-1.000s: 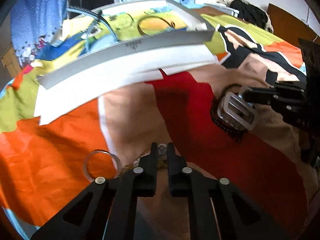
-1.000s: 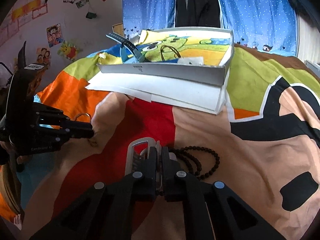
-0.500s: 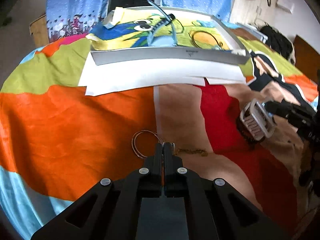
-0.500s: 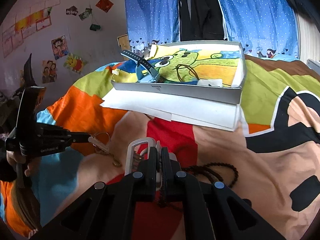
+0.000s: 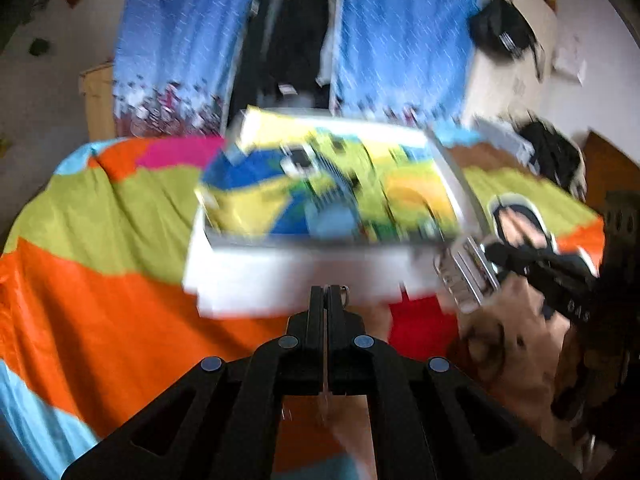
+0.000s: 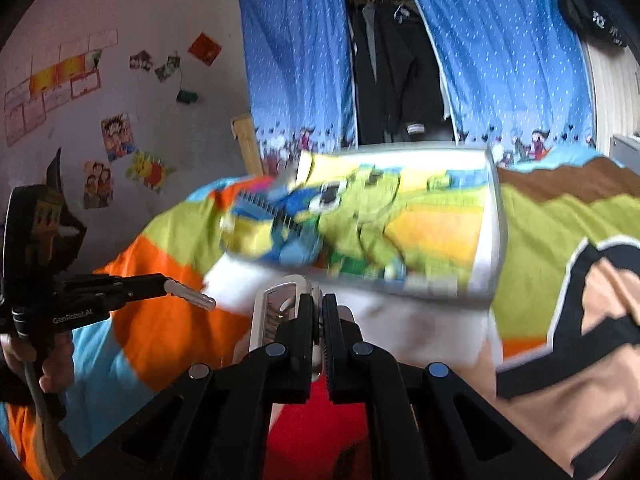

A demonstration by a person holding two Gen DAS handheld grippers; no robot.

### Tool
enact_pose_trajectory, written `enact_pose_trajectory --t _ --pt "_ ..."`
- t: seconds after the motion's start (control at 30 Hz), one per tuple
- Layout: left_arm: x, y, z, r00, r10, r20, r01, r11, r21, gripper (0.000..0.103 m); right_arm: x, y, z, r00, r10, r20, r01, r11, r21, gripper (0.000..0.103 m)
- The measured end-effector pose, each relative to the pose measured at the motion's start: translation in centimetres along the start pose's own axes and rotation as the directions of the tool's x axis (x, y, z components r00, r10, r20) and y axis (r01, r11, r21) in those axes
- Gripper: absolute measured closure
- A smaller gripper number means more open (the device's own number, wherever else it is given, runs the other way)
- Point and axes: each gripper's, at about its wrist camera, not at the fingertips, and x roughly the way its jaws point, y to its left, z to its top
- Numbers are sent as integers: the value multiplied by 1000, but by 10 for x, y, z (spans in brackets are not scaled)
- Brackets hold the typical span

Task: Organize jewelry
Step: 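Carry buckle clip and keyring into the white tray and open both tools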

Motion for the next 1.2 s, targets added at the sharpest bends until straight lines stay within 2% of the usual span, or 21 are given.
enact_pose_trajectory --t 0.13,0.27,0.47,0.63,0.77,0.83,0.87,0.93,0.97,1.0,1.07,1.1,1.17,1.2 --pt "21 20 28 998 30 52 -25 996 -85 103 25 -6 33 998 -28 48 26 999 25 98" --pt "49 35 46 997 41 62 -32 991 -133 103 61 -10 51 997 -73 29 71 996 48 98" --pt "83 46 48 998 47 33 -41 986 -159 103 104 -17 50 990 -129 -49 131 990 47 98" --pt "99 50 38 999 18 -33 -23 985 -172 103 114 -17 41 985 -155 -77 157 987 22 97" --pt "96 53 35 998 30 -49 -38 983 -177 103 113 -15 40 980 -185 -74 186 983 6 94" --pt "96 55 36 998 21 -62 -33 981 -189 102 112 -14 39 976 -204 -72 204 979 -8 80" --pt "95 56 36 998 20 -67 -33 980 -195 98 110 -14 39 976 -209 -69 209 978 -10 76" --pt "92 57 37 997 18 -70 -31 979 -202 75 102 -13 39 973 -225 -50 224 974 -19 58" --pt "92 57 38 997 21 -68 -35 978 -206 55 99 -12 40 972 -230 -41 229 973 -22 55" --pt "86 57 37 998 30 -50 -40 975 -220 48 94 -11 40 972 -233 -30 233 972 -22 52" --pt "76 55 37 999 41 -17 -44 973 -225 47 86 -10 42 970 -244 -17 243 970 -27 50" --pt "72 52 37 998 54 -18 -57 975 -214 47 81 -9 42 968 -250 -9 249 968 -29 45" --pt "66 48 38 997 73 -24 -76 976 -203 45 68 -8 44 964 -266 17 266 964 -23 29" --pt "62 46 38 997 80 -24 -83 976 -203 40 62 -7 44 962 -270 31 270 963 -18 19"
